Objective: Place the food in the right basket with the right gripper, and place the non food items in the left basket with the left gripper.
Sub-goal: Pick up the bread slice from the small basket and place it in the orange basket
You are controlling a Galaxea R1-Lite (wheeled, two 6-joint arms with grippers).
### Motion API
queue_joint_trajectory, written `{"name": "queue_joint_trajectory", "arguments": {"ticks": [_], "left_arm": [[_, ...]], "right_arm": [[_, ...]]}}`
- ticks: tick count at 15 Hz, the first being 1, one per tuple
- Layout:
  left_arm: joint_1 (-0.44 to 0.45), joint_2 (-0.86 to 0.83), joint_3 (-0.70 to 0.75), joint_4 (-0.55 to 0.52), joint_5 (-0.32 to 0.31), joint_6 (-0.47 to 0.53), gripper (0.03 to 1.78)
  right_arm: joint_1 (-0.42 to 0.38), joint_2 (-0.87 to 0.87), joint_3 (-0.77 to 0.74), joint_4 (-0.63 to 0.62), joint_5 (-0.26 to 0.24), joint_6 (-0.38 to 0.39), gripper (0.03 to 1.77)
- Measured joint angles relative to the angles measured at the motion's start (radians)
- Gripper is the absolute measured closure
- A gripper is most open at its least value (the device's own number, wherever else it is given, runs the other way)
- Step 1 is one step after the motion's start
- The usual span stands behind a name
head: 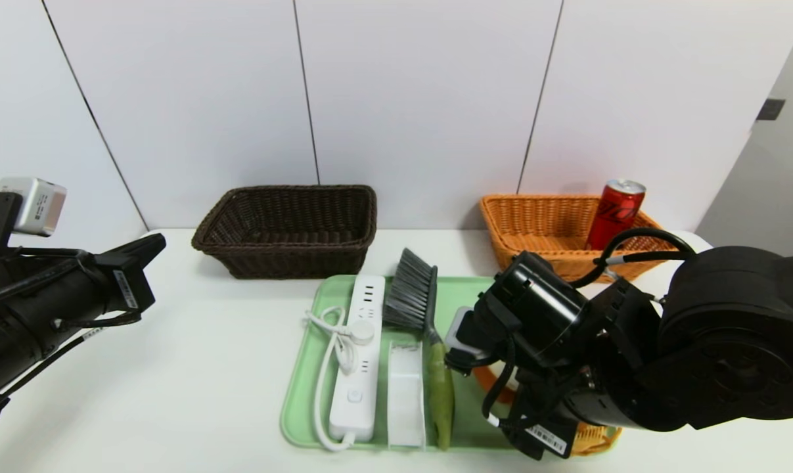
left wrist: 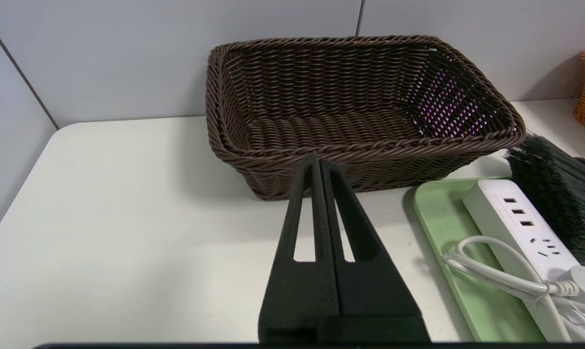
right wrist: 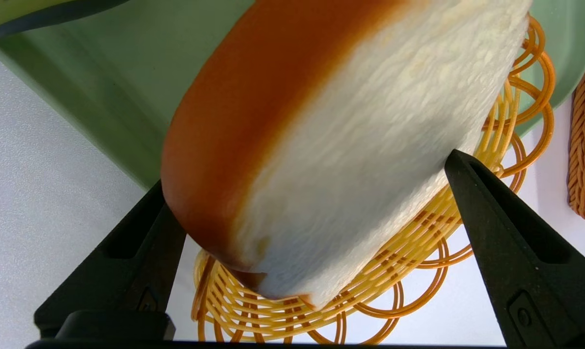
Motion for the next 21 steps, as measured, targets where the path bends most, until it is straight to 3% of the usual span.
{"name": "queue_joint_trajectory", "arguments": {"ticks": [9,14,19,21], "left_arm": [[0.001,0.000,0.001,0.000,0.000,0.000,1.77],[0.001,0.000,0.001,0.000,0.000,0.000,1.77],[0.001,0.000,0.000,0.000,0.000,0.000,1.77],[0.001,0.002,0.000,0.000,0.000,0.000,1.77]], "right_arm": [[-0.004,-0.003,0.021,-0.061,0.010,0.008,0.09],[-0.006,-0.010,0.028,-0.057,0.007,0.007,0.75],[-0.006,-0.024,0.044,-0.055,0.006,0.006,1.21],[-0.010,-0.032,0.047,-0.055,0.008,0.004,1.30]]}}
